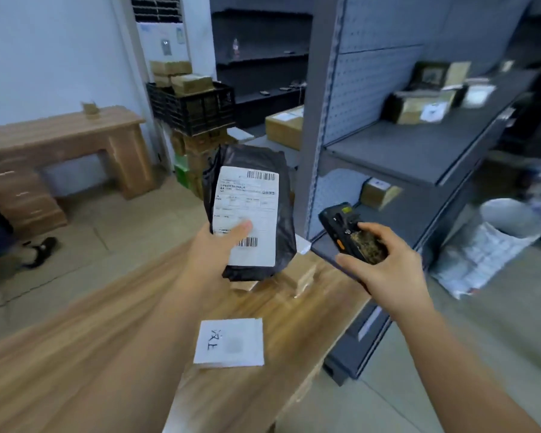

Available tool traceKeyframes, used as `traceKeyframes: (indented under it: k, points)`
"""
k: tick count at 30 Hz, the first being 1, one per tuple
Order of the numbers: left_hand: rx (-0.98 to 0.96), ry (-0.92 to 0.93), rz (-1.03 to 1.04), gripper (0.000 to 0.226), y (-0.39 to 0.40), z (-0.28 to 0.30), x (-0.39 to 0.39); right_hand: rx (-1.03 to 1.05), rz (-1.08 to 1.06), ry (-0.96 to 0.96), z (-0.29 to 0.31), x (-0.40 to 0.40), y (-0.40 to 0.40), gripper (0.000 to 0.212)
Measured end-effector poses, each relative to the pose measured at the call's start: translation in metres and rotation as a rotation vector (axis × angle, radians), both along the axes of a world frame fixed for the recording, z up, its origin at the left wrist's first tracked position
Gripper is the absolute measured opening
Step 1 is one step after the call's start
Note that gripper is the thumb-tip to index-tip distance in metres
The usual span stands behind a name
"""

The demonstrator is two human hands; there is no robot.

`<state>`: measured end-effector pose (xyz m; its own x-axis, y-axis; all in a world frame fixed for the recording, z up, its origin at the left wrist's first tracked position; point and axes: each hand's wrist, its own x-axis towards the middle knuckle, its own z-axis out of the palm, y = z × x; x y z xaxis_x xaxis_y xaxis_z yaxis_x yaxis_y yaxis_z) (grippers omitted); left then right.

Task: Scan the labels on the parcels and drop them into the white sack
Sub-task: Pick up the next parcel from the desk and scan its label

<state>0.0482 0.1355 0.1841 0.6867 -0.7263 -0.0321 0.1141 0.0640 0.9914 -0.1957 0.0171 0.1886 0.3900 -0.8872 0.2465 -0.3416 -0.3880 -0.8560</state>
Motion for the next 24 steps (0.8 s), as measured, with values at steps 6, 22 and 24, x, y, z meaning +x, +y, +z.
traceKeyframes:
  k: [6,22,24]
  points:
    - [-0.029,-0.054,-0.269,0.03,-0.088,0.016,-0.122,-0.013,-0.244,-0.049,0.002,-0.14,-0.041,0.057]
    - [0.051,-0.092,-0.714,0.02,-0.293,-0.003,-0.487,0.001,-0.653,-0.046,-0.03,-0.49,-0.144,0.059]
    - [0.066,-0.105,-0.724,0.023,-0.316,-0.004,-0.504,0.003,-0.672,-0.045,-0.033,-0.506,-0.162,0.059]
